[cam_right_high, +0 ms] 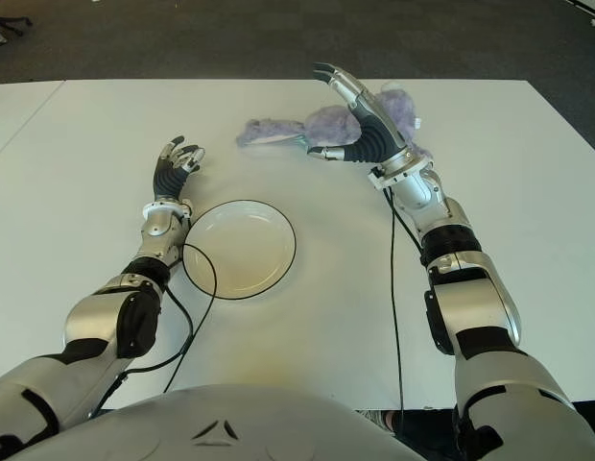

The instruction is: Put the doll into the plate.

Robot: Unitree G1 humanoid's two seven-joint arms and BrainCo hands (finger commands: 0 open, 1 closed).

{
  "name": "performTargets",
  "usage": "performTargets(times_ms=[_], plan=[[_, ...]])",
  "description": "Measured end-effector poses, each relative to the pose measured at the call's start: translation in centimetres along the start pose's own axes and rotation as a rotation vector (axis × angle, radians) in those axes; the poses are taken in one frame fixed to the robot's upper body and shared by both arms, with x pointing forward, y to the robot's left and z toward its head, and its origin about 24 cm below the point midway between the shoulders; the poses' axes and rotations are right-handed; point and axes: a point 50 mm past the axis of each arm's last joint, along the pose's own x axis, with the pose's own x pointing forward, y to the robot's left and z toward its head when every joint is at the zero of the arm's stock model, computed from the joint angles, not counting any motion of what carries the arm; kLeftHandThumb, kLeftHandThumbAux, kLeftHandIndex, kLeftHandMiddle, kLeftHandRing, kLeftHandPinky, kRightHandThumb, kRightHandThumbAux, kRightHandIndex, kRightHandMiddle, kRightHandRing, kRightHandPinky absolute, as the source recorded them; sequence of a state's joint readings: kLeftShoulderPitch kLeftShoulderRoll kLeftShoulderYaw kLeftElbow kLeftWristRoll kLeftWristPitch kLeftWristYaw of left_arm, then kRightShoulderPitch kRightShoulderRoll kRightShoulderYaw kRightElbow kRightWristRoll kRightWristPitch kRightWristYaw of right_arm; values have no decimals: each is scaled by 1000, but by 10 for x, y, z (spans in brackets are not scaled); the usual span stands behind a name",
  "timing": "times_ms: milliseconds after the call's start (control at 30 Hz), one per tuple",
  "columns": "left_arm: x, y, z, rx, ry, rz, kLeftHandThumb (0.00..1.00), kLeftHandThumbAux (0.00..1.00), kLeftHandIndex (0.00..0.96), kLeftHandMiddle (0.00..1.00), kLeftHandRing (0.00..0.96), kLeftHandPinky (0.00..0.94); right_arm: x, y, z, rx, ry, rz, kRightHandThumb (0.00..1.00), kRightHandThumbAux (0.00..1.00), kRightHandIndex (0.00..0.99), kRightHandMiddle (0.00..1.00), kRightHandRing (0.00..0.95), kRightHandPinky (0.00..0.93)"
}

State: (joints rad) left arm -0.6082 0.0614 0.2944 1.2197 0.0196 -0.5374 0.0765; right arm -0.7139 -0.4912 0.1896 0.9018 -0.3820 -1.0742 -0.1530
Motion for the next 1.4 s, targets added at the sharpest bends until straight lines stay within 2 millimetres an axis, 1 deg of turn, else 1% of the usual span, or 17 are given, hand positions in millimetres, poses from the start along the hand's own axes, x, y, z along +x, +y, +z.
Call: performTargets(times_ms=[133, 267, 333, 433, 533, 700, 733, 767, 967, 1000, 1133, 1267, 1300, 1400], plan=[[0, 0, 0, 0, 0, 0, 0, 616, 161, 286, 307, 310, -3, 3, -2, -5, 10, -5, 122, 588, 0, 0, 0, 54], [0, 0, 0, 0, 0, 0, 0, 617, 160, 286, 310, 313, -5, 4, -4, -12, 21, -8, 122, 585, 0, 0, 0, 51], [0, 0, 0, 0, 0, 0, 0, 611, 152, 278, 303, 286, -4, 3, -5, -15, 24, -9, 116, 583, 0, 0, 0, 46], [0, 0, 0, 1, 0, -1, 0, 603, 145, 273, 299, 285, -2, 2, -6, -20, 25, -13, 111, 582, 0, 0, 0, 45], [0, 0, 0, 2, 0, -1, 0, 596, 142, 274, 309, 329, 2, -1, -5, -26, 16, -22, 105, 579, 0, 0, 0, 37], [0, -1, 0, 3, 0, -2, 0, 593, 142, 275, 316, 335, 9, -6, -3, -36, -3, -40, 91, 563, 0, 0, 0, 36], [0, -1, 0, 3, 0, -2, 0, 588, 141, 276, 314, 309, 10, -7, -2, -38, -7, -44, 83, 558, 0, 0, 0, 37], [0, -1, 0, 3, 0, -3, 0, 586, 141, 276, 314, 302, 12, -8, -2, -40, -10, -49, 81, 557, 0, 0, 0, 37], [0, -1, 0, 5, 0, -4, 0, 587, 143, 277, 308, 288, 15, -14, -3, -50, -6, -68, 75, 552, 0, 0, 0, 37], [0, -1, 0, 6, 0, -5, 0, 593, 145, 278, 306, 293, 15, -15, -4, -53, 1, -70, 67, 531, 0, 0, 0, 28], [0, -1, 0, 10, -1, -7, 0, 595, 145, 278, 306, 300, 19, -28, -14, -88, 73, -62, 51, 500, 0, 0, 0, 18], [0, -2, 0, 10, -2, -4, 0, 596, 143, 279, 307, 301, 23, -52, -26, -153, 188, -68, 47, 479, 0, 0, 0, 10], [0, -2, 0, 10, -2, -3, 0, 592, 140, 277, 300, 282, 23, -57, -29, -166, 210, -72, 56, 462, 0, 0, 0, 5], [0, -2, 0, 11, -2, -1, 0, 590, 140, 276, 296, 277, 24, -74, -37, -212, 311, -96, 60, 453, 0, 0, 0, 5]])
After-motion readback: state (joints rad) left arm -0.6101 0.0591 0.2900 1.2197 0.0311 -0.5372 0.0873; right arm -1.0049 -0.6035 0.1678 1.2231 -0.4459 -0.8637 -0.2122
